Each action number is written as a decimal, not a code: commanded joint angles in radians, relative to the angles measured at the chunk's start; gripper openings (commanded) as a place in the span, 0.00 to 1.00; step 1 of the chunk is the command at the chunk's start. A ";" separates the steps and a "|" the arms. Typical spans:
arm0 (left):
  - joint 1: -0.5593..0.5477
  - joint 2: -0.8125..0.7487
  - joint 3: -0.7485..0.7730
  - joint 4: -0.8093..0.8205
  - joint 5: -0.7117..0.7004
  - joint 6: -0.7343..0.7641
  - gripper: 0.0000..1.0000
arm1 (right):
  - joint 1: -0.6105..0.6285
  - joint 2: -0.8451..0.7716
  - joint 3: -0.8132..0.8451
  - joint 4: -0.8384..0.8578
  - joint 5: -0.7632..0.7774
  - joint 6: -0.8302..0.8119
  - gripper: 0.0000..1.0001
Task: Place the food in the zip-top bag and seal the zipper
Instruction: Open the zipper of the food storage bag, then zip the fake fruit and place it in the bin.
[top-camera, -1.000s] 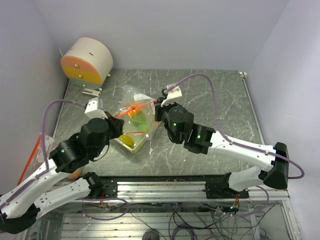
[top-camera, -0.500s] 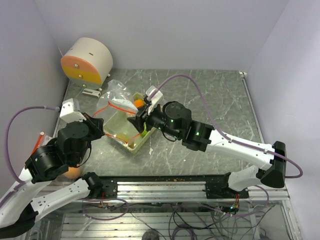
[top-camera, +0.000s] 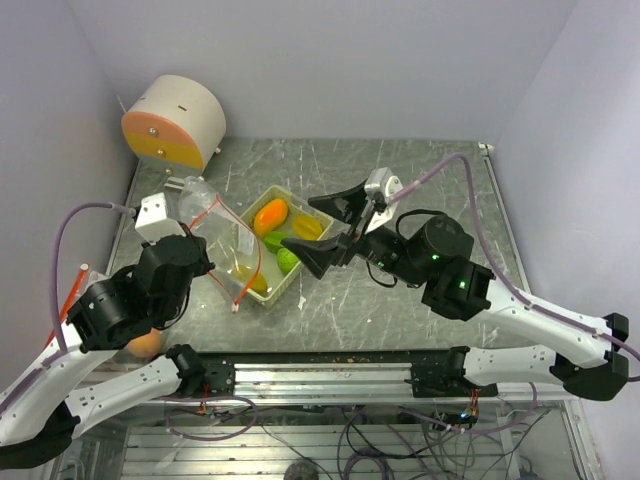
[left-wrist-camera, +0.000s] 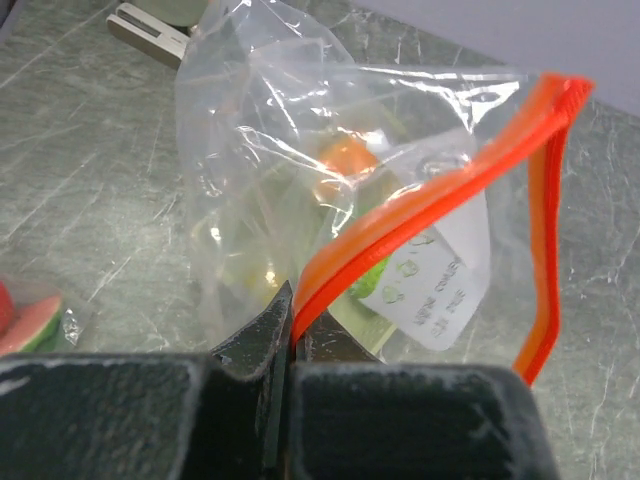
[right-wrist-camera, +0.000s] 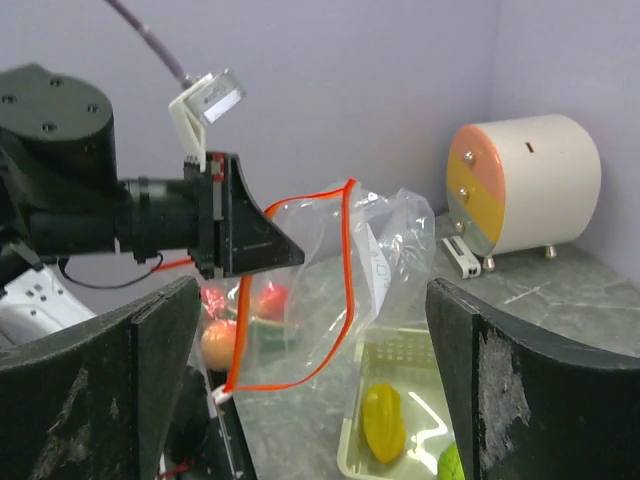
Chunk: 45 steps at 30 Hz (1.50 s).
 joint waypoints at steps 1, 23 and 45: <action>0.006 0.005 0.031 -0.013 -0.051 0.030 0.07 | -0.007 0.039 0.034 -0.060 0.148 0.057 0.94; 0.006 0.011 0.107 -0.129 -0.232 0.056 0.07 | -0.288 0.770 0.381 -0.433 0.096 0.165 0.80; 0.006 -0.033 0.069 -0.084 -0.179 0.089 0.07 | -0.299 1.131 0.492 -0.358 -0.025 -0.185 0.88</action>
